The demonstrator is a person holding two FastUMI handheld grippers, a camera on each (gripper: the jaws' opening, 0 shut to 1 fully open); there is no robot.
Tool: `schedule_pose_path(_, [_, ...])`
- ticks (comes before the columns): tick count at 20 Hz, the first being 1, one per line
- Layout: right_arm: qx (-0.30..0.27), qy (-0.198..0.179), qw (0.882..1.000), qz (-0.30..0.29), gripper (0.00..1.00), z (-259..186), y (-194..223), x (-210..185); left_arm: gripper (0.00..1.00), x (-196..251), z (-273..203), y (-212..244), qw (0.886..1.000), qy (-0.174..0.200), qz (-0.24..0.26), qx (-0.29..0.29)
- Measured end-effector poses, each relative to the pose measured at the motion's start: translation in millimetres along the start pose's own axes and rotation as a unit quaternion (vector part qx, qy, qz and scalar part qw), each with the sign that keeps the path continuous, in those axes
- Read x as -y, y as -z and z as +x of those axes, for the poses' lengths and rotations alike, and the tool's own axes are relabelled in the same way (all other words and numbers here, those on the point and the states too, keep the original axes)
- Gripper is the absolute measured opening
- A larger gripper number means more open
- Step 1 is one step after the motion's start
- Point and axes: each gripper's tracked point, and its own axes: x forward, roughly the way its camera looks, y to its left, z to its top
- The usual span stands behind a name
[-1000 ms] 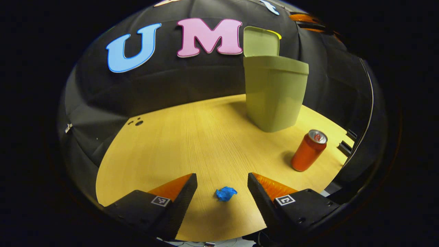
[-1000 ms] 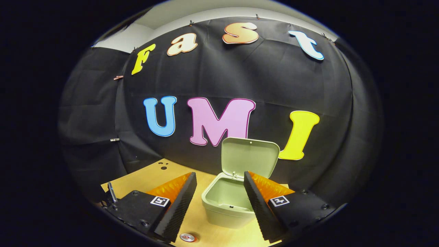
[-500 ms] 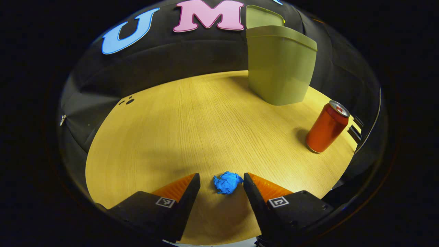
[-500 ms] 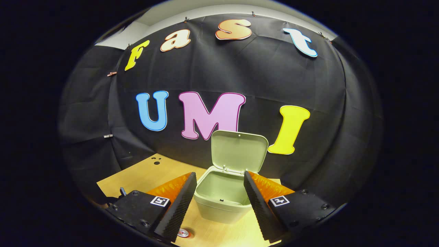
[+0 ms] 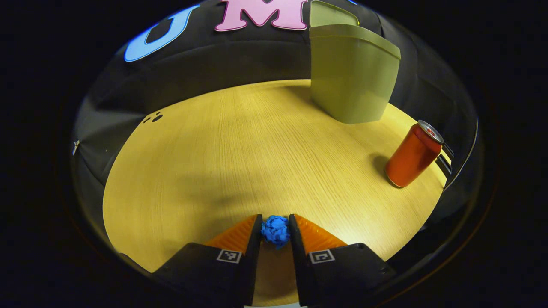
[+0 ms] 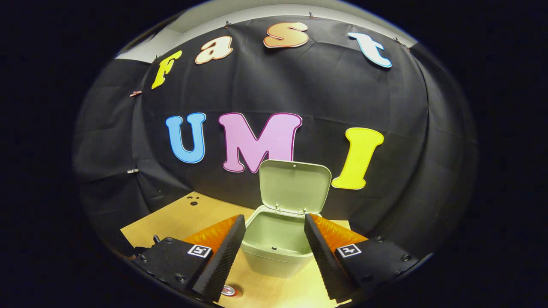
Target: Press the lid of the desktop garbage bin to open it, pick up the crumpled paper on the desktop and throw it into the bin, then pick up the pop can on the desktop and drop it into the bin, and finally close the garbage bin lid.
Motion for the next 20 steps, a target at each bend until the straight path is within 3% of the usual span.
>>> schedule_pose_path(7, [0.004,-0.003,1.0,0.002,0.9,1,5,0,0.37,-8,-23,-32,0.999,-0.008,-0.007,0.037])
schedule_pose_path(11, [0.002,-0.002,1.0,0.009,0.9,1,13,2,0.39,-8,-40,-64,0.997,-0.005,-0.033,0.07])
schedule_pose_path(13, [0.002,-0.001,1.0,0.012,0.9,0,14,3,0.41,-3,-50,-85,0.995,0.012,-0.053,0.085])
schedule_pose_path(14, [0.003,0.0,1.0,0.012,0.9,0,14,4,0.36,-6,-55,-96,0.994,0.009,-0.055,0.094])
schedule_pose_path(20, [0.008,0.004,1.0,0.011,0.9,-6,14,8,0.41,-12,-97,-185,0.984,0.0,-0.03,0.178])
